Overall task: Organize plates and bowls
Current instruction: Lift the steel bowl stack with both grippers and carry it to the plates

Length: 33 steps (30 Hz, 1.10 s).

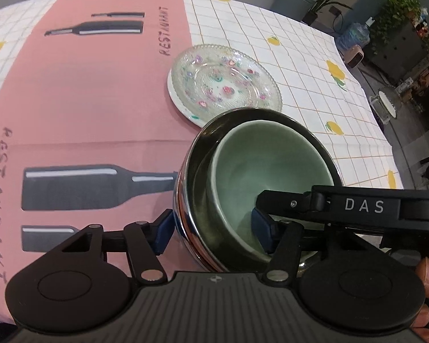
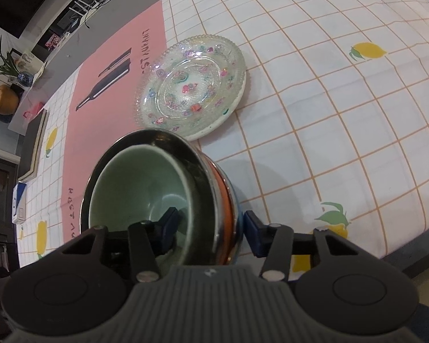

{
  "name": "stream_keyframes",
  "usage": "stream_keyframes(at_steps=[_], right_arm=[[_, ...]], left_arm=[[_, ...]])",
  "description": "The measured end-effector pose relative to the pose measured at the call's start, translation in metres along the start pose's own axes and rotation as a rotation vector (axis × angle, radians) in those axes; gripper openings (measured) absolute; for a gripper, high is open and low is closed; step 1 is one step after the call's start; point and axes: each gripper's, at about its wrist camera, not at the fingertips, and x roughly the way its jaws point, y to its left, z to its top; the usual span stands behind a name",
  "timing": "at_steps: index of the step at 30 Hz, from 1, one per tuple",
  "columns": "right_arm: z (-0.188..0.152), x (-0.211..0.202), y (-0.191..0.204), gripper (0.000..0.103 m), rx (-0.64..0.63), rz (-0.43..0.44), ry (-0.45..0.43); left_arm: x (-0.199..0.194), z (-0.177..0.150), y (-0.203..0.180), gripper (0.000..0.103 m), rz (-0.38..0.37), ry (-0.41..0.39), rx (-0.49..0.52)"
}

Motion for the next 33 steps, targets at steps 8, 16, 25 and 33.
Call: stream_keyframes(at_steps=[8, 16, 25, 33], right_arm=[[-0.001, -0.005, -0.003, 0.044, 0.018, 0.015, -0.012], [-0.001, -0.007, 0.0, 0.044, 0.006, 0.013, -0.022], [0.004, -0.013, 0.002, 0.044, 0.008, 0.016, -0.028], [0.019, -0.025, 0.01, 0.044, 0.01, 0.016, -0.045]], left_arm=[[-0.002, 0.001, 0.002, 0.067, -0.008, -0.019, -0.003], [-0.005, 0.004, -0.001, 0.067, 0.008, -0.028, 0.022], [-0.011, 0.009, -0.007, 0.067, 0.013, -0.042, 0.043], [-0.019, 0.026, -0.012, 0.067, 0.017, -0.066, 0.05]])
